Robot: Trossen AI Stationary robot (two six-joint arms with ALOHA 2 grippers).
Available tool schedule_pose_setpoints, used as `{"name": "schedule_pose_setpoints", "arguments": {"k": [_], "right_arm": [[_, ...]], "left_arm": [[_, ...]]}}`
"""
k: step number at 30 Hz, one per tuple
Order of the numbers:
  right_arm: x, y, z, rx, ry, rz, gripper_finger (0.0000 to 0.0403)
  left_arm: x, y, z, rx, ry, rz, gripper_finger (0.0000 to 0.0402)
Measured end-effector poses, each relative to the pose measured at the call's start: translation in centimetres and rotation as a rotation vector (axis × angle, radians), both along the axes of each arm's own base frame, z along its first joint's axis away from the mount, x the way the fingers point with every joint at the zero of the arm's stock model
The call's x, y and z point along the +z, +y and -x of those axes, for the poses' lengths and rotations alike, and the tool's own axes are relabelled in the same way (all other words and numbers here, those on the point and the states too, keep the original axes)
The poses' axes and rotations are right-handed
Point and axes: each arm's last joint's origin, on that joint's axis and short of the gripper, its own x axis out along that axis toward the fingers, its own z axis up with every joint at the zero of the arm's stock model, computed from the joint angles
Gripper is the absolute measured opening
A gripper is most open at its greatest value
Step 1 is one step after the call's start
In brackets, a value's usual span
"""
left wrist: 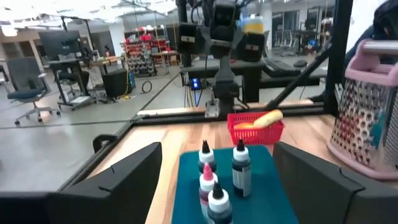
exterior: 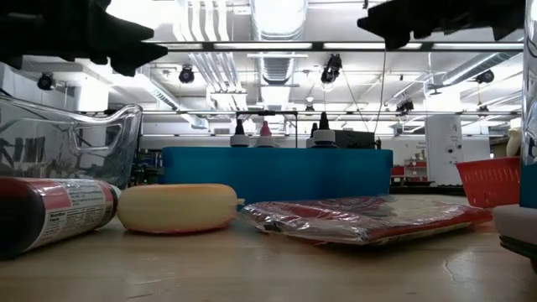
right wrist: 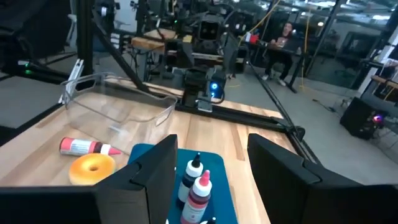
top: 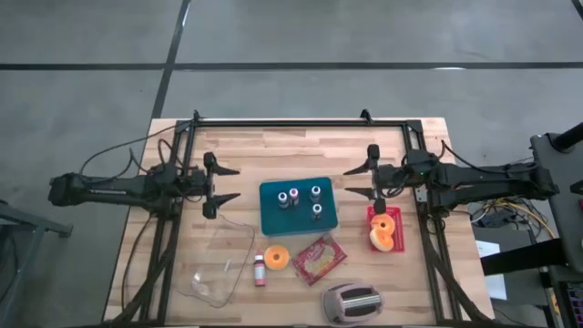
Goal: Pick & Place Food Item
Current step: Put the pink donut into the red bin
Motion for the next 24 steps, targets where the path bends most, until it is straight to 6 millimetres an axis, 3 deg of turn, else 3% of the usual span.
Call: {"name": "schedule_pose_setpoints", "arguments": {"k": [10, 24], "right_arm": [[-2.6, -0.1, 0.2, -0.029, 0.039, -0.033, 0.0189], [-3.4, 0.0, 0.7, -0.029, 0.097, -0.029, 0.0189]], "left_arm": [[0.1, -1.1, -0.1, -0.059, -0.024, 0.04, 0.0308], [-1.1, -1.9, -1.9, -0.102, 0.097, 0.115, 0.0308]]}}
